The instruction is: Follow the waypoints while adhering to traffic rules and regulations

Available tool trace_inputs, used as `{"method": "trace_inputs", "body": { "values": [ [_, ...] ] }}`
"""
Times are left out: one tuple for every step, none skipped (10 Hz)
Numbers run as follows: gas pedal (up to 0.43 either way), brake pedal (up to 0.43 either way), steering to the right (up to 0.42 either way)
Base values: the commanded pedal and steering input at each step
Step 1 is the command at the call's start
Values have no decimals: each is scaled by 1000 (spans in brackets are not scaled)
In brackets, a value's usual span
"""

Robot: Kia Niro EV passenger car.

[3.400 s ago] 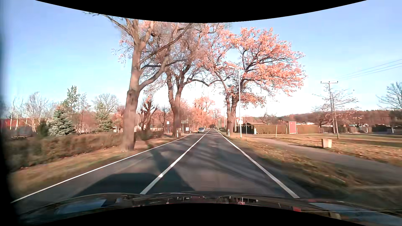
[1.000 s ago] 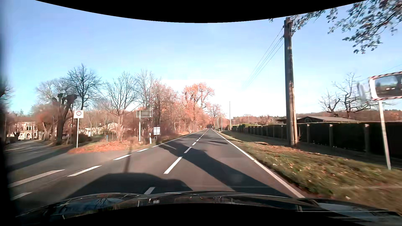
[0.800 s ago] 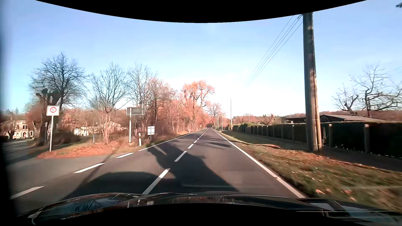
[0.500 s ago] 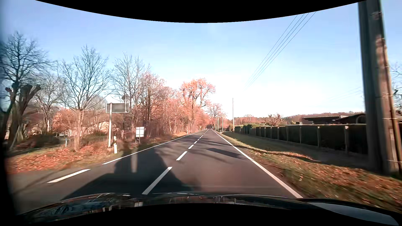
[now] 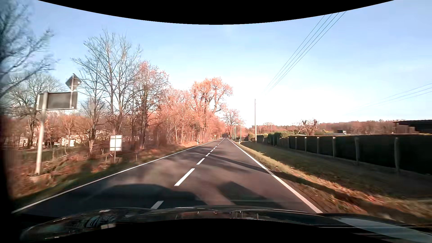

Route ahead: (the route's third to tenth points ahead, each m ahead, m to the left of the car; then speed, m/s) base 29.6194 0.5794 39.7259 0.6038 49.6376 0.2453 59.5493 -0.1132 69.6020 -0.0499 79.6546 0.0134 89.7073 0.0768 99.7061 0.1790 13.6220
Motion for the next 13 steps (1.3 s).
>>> {"method": "trace_inputs", "body": {
  "values": [
    [150,0,-1],
    [150,0,-1],
    [150,0,-1],
    [150,0,-1],
    [150,0,-1],
    [150,0,-1],
    [138,0,-1],
    [138,0,-1],
    [138,0,-1],
    [130,0,-1],
    [130,0,0],
    [130,0,0],
    [130,0,0]
  ]
}}
